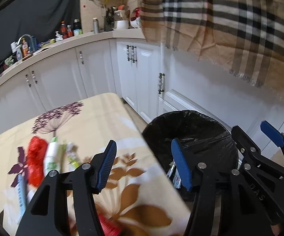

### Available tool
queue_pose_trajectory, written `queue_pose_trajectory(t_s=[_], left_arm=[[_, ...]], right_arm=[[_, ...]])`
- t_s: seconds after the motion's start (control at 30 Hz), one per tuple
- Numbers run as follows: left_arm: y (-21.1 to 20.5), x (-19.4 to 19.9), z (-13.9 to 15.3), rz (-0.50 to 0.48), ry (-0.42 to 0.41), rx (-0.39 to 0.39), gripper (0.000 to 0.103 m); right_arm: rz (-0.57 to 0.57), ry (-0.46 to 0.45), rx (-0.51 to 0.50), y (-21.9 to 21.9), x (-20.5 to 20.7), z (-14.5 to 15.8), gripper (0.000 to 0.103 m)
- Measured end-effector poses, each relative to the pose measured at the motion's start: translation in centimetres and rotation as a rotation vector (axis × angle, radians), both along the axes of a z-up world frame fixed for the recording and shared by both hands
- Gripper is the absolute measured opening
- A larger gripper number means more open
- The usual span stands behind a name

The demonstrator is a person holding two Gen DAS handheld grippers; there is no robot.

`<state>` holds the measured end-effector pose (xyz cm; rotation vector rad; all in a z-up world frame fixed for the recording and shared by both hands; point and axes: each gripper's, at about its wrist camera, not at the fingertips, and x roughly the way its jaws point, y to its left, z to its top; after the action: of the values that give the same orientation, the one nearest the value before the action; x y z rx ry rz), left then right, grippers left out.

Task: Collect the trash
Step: 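Move both open tools back over the trash on the table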

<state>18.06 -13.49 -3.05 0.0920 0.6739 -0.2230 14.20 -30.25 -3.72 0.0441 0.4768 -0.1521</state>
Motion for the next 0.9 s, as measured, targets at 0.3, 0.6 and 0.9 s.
queue_pose_trajectory(t_s=[0.3, 0.6, 0.9], left_arm=[[5.9, -4.7, 1.5, 0.075, -0.033, -0.008, 0.063], [13.4, -9.3, 1.1, 0.211, -0.033, 0.009, 0.066], [20.3, -12.2, -0.8, 0.358, -0.009, 0.022, 0.066]], right_arm=[[0.037, -0.015, 0.042, 3.0, -4.4, 1.7, 0.087], [0.147, 0.038, 0.029, 9.1, -7.2, 1.5, 0.088], [0.258, 0.057, 0.003, 15.6, -8.7, 0.6, 0.088]])
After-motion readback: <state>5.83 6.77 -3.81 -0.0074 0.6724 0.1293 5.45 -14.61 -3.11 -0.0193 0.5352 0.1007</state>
